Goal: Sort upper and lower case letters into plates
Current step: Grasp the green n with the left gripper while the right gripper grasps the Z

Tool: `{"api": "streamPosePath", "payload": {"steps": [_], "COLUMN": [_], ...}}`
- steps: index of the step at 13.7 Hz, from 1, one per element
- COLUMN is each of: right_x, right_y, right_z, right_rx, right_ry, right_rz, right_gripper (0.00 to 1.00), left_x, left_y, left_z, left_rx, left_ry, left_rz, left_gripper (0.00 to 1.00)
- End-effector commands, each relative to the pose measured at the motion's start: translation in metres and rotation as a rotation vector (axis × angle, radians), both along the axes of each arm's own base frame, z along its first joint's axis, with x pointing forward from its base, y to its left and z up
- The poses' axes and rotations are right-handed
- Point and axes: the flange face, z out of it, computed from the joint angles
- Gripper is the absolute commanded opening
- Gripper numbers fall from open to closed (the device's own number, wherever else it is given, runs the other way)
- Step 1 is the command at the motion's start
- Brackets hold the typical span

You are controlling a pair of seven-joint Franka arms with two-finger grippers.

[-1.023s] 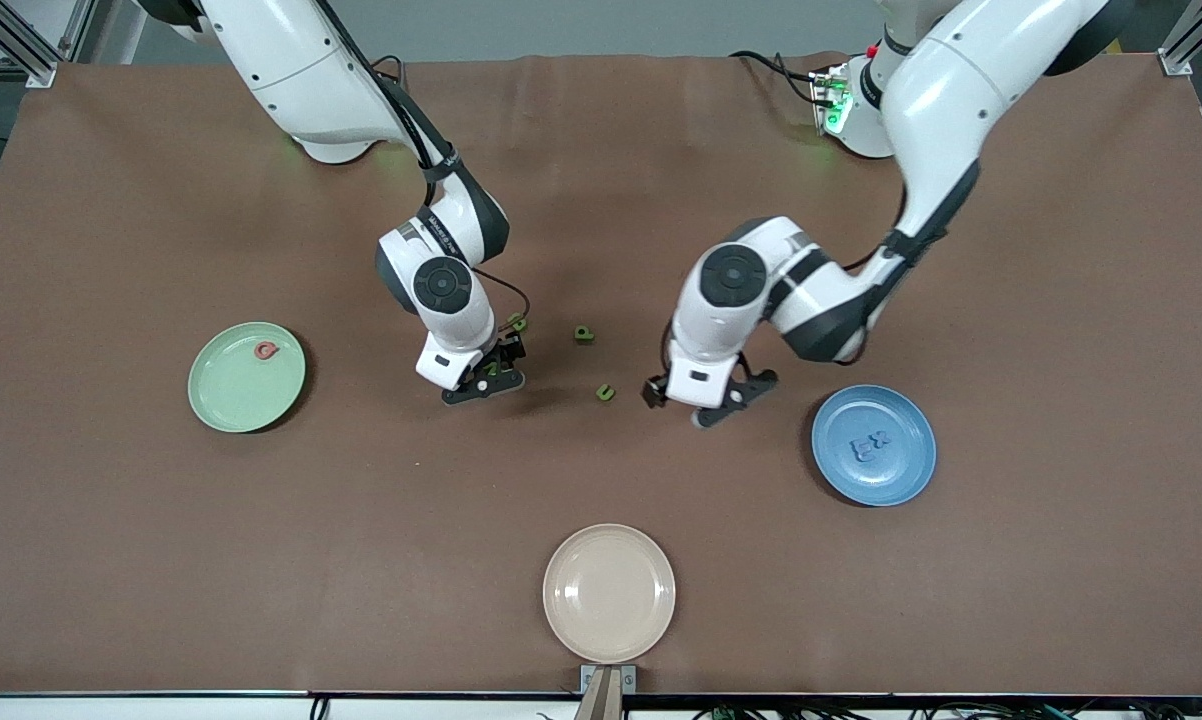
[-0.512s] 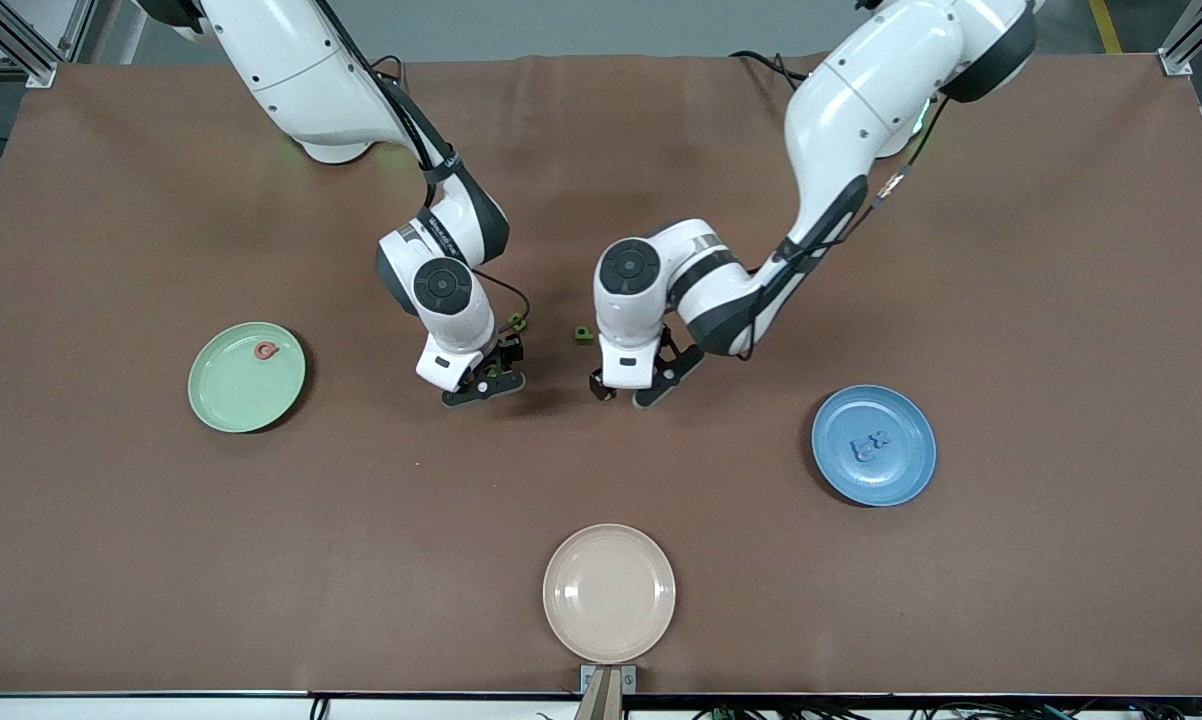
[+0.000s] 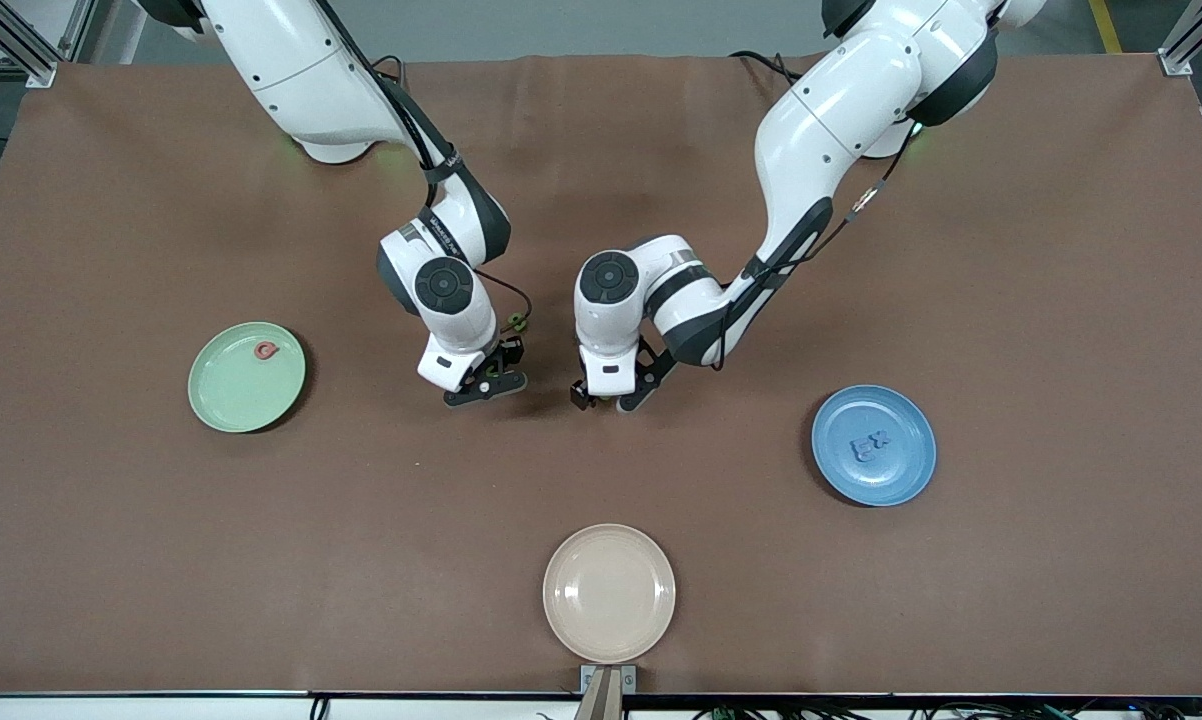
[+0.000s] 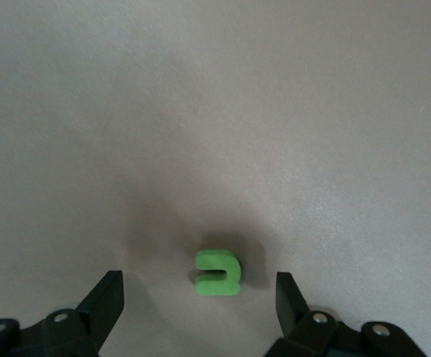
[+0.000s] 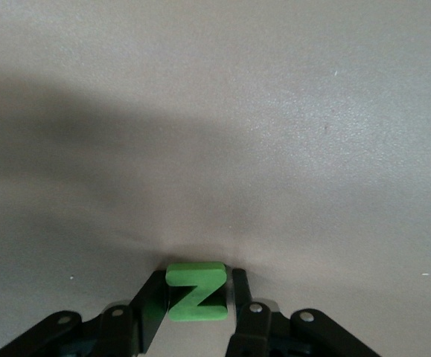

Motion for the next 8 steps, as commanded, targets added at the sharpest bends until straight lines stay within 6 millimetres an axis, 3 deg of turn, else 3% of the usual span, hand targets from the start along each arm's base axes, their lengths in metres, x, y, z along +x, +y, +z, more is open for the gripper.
{"api": "streamPosePath", "payload": {"steps": [1,3,5,8], "right_x": [0.001,0.002,0.003,0.018], "right_y": [-0.004,-0.007,-0.01,-0.041], "right_z": [-0.013,-0.013,0.001,0.051], "right_rx": [-0.009,-0.01,-0.02,-0.052], "right_ry": [0.012,0.014,0.024,0.056], "right_rz": [-0.005,-0.017,-0.024,-0.067], "right_gripper": [0.26,0.2,0.2,0.2], "left_x": [0.002,0.005,0.009,0.012], "left_y": [-0.009,-0.007,-0.002,0.003], "left_z": [-0.002,-0.003,-0.005,-0.008], "left_rx": [-0.009,-0.01,-0.001,0.01], "left_ry": [-0.004,-0.006,-0.007,-0.013], "left_rz": [0.021,0.025,0.031,0.037], "left_gripper": [0.89,0.82,0.73,0.68]}}
